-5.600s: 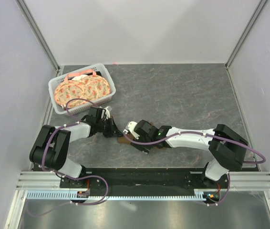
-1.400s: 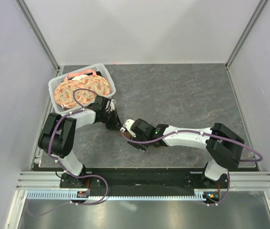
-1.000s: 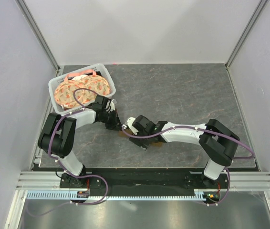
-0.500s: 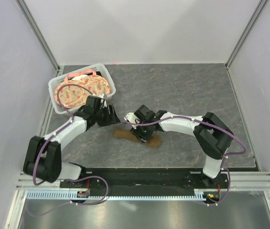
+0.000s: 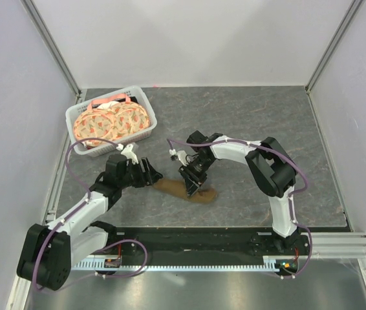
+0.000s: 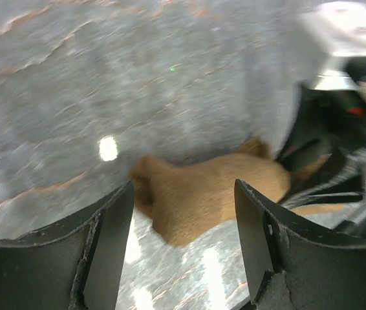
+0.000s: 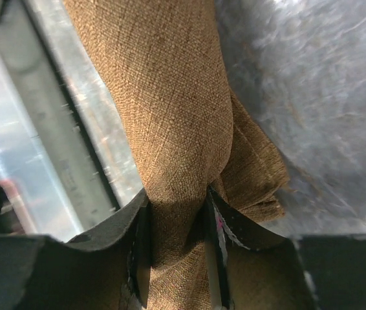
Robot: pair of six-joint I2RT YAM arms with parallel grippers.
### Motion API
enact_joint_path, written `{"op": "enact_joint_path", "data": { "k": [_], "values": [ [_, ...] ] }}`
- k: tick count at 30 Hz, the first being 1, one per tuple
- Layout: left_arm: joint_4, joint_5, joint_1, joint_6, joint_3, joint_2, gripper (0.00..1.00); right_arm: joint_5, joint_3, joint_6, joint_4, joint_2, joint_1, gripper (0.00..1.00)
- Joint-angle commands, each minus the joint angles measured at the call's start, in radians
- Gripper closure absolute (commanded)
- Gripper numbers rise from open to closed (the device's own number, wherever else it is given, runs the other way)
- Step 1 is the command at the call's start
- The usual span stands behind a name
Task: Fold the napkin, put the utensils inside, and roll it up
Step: Roll the napkin with the utensil
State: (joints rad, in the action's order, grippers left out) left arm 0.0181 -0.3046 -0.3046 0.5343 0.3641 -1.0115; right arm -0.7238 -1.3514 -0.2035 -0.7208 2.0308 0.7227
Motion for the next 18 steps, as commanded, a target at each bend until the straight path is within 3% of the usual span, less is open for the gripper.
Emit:
{"op": "enact_joint_path", "data": {
  "k": [1,15,17,18],
  "values": [
    [0.154,-0.09,-0.002,0.0,-0.024,-0.012,0.31,-0.184,-0.052,-0.06,-0.133,0.084,-0.038,0.6],
    [0.322,-0.205,-0.005,-0.042,-0.036,-0.196,0.51,-0.357,-0.141,-0.086,-0.178,0.252,-0.114,0.6],
    [0.319,-0.211,-0.004,-0.048,-0.022,-0.236,0.61,-0.373,-0.149,-0.086,-0.178,0.261,-0.124,0.6],
    [0.3,-0.211,-0.005,-0.05,-0.013,-0.254,0.73,-0.37,-0.152,-0.082,-0.178,0.259,-0.129,0.6]
  ]
}}
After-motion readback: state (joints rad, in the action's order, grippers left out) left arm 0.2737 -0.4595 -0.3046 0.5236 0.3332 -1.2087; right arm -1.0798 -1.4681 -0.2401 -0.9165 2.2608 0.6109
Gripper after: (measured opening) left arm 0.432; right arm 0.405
